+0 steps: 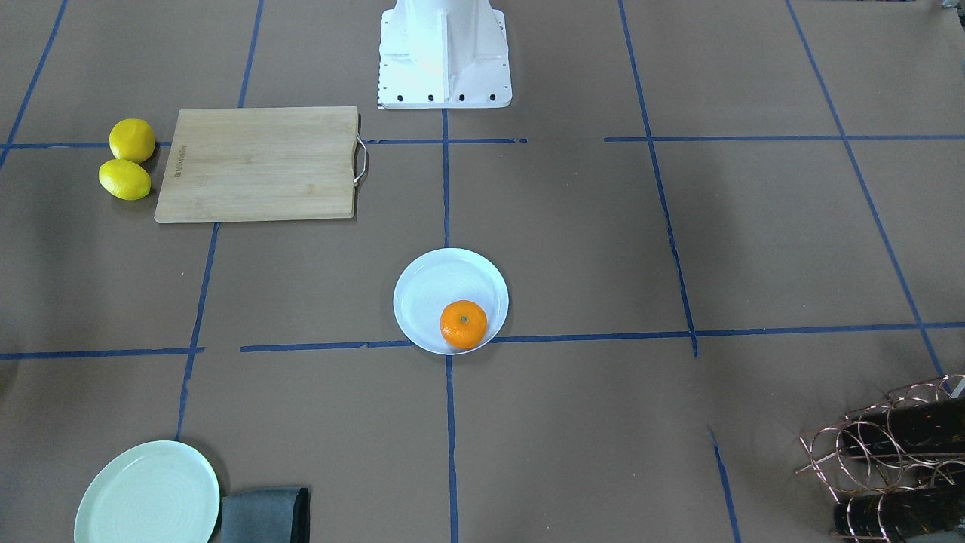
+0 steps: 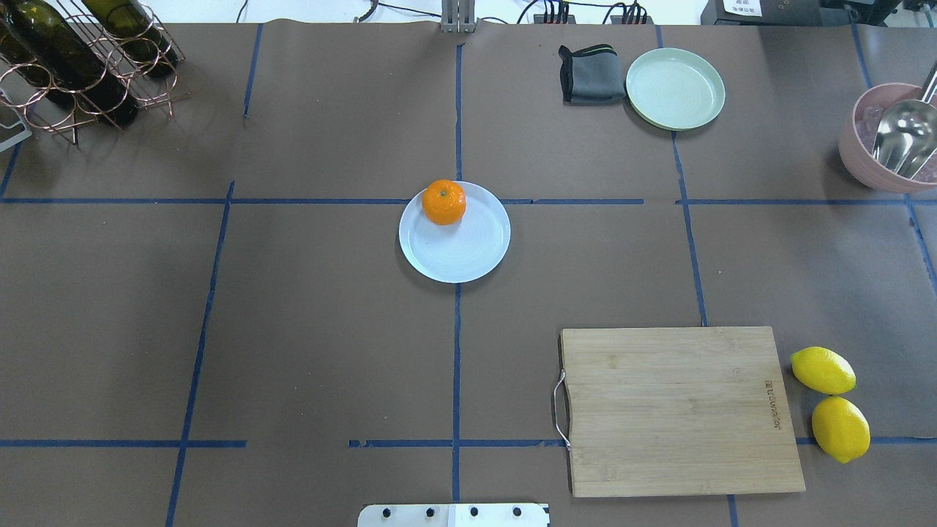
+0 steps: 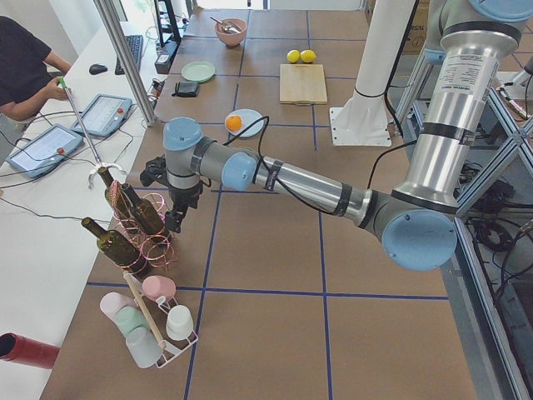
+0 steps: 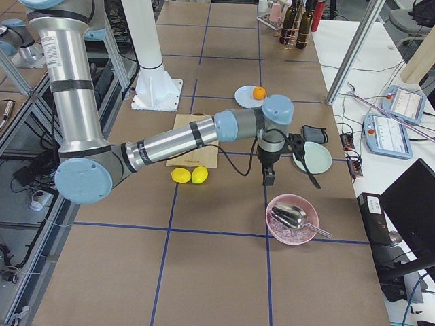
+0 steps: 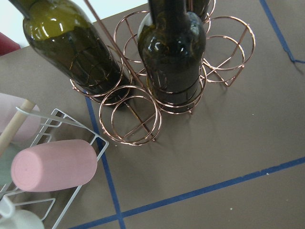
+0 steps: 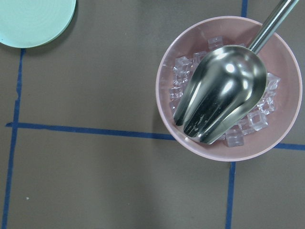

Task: Pick orange to plate

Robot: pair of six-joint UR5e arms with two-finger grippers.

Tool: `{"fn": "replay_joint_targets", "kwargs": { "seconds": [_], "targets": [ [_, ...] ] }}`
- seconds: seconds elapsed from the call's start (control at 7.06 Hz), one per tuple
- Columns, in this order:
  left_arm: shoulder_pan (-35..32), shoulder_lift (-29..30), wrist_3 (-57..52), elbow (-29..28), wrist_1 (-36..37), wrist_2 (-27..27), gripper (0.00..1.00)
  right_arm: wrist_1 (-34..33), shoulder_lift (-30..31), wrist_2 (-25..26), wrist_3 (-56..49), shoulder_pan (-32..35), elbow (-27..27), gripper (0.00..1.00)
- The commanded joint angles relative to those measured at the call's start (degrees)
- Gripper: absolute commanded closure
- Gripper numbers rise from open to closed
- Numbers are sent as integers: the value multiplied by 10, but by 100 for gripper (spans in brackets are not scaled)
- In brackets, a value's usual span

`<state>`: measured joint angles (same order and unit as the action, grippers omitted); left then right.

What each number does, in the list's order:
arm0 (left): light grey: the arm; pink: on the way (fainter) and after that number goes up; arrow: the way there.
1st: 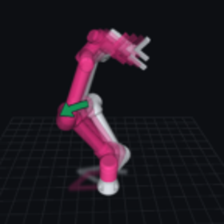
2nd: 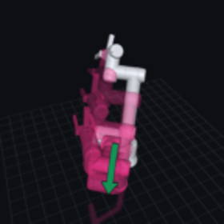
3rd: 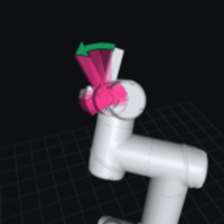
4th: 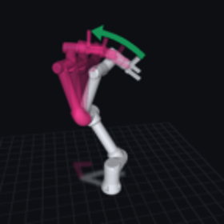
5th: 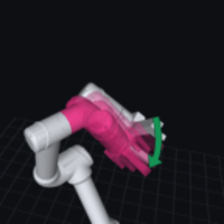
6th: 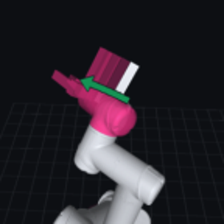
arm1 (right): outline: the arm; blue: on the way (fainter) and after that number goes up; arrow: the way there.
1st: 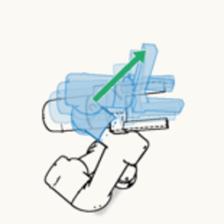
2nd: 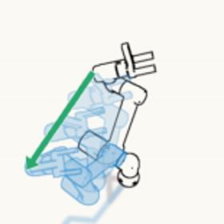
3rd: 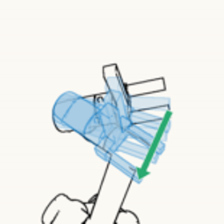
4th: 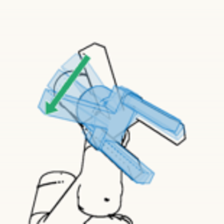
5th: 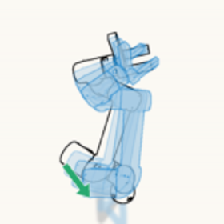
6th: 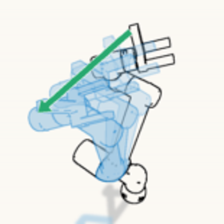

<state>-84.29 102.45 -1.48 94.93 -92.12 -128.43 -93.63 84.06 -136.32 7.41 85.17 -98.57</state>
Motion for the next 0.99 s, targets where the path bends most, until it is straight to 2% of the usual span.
{"fn": "replay_joint_targets", "kwargs": {
  "seconds": [0.0, 0.14, 0.28, 0.57, 0.71, 0.85],
  "targets": [
    [-10, -23, -16, -1, 9, -2, 0, 195, 22, -22, -6, 17, 139, 0],
    [-7, -23, -15, -15, 9, -2, 0, 206, 16, -18, -1, 17, 174, 0],
    [-9, -26, -15, -24, 10, -2, 0, 202, 21, -22, 0, 34, 174, 0],
    [-49, -27, -32, -17, 74, 0, 0, 195, 20, -27, 0, 40, 173, 0],
    [-56, -29, -65, -20, 81, 0, 0, 188, 22, -32, 1, 40, 173, 0],
    [-61, -29, -67, -21, 92, 0, 0, 162, 22, -53, 1, 50, 168, 0]
  ]
}}
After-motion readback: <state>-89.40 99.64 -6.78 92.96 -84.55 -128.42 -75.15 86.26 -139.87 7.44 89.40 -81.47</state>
